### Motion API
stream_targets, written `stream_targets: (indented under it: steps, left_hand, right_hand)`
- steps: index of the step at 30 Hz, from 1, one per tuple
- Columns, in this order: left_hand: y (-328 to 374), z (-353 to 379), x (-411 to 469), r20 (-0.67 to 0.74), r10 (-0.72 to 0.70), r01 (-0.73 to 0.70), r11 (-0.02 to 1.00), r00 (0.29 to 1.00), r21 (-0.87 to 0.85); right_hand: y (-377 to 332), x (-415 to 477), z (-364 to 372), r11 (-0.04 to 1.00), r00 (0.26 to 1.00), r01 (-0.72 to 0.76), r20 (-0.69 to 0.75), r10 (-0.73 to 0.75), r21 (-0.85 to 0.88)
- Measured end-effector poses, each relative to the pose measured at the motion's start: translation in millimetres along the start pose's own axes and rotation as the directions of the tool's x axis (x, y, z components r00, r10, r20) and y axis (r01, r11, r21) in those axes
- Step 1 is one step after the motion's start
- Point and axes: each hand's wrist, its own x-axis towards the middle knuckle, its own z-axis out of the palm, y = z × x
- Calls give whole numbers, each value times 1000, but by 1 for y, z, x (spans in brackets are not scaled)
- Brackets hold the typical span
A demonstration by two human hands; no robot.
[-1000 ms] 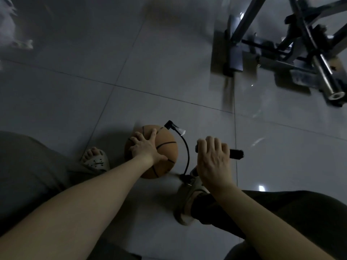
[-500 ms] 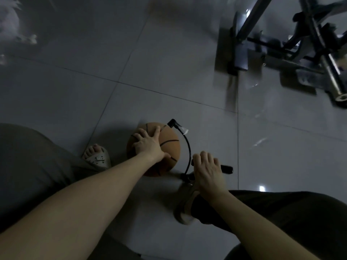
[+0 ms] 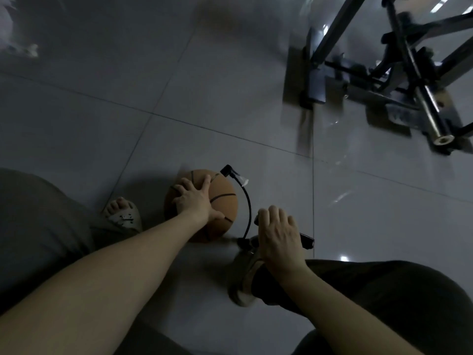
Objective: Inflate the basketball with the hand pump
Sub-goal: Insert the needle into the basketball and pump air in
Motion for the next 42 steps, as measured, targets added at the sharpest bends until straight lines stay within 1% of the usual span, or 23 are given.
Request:
stream_targets:
  steps: [6, 9, 11, 13, 15, 18, 20, 22, 24, 26, 30, 33, 36, 38, 42]
  left_hand:
    - [0, 1, 5, -5, 9, -9, 1000, 1000, -9]
    - [-1, -2, 9, 5, 11, -11, 1000, 1000, -13]
    - [-1, -2, 7, 11, 10, -10, 1000, 1000, -11]
    - [0, -1, 7, 4, 12, -12, 1000, 1000, -12]
    - [2, -2, 5, 7, 3, -3, 1000, 1000, -17]
    - [2, -5, 2, 20, 1, -1, 1000, 1000, -5]
    - [0, -4, 0, 17, 25, -25, 1000, 1000, -18]
    - [-2, -2, -1, 1, 43, -43, 999, 999, -31]
    - [-4, -2, -2, -4, 42, -42, 998, 999, -37]
    - [-3, -3, -1, 7, 31, -31, 999, 999, -40]
    - [0, -4, 3, 24, -5, 6, 999, 1000, -40]
    - [0, -1, 5, 9, 6, -6, 1000, 1000, -29]
    - [1, -2, 9, -1, 13, -13, 1000, 1000, -11]
    - [-1, -3, 8, 9, 6, -6, 1000, 1000, -16]
    - [-2, -3, 8, 8, 3, -3, 999, 1000, -33]
  right_hand:
    - [0, 9, 39, 1000, 998, -11, 67, 11, -6]
    - [5, 18, 44, 1000, 996, -29, 87, 30, -10]
    - [5, 18, 38, 999, 994, -37, 106, 35, 16]
    - [3, 12, 29, 1000, 988, -3, 154, 0, 23]
    - [3, 12, 19, 998, 982, 64, 179, -64, 5]
    - [8, 23, -9, 992, 991, 105, 89, -98, -72]
    - [11, 27, -29, 986, 993, 121, 28, -119, -115]
    - [6, 24, -42, 991, 996, 86, 21, -85, -105]
    - [-4, 17, -40, 994, 996, 74, 51, -70, -75]
    - [-13, 10, -28, 996, 991, 74, 119, -68, -42]
    - [-9, 8, 8, 998, 973, 62, 224, -58, -14]
    - [-7, 10, 26, 997, 972, 70, 226, -67, -7]
    - [-7, 21, 33, 995, 972, 88, 224, -77, -40]
    - [-9, 31, 28, 996, 967, 79, 247, -67, -37]
    - [-5, 36, 8, 998, 970, 56, 238, -48, -26]
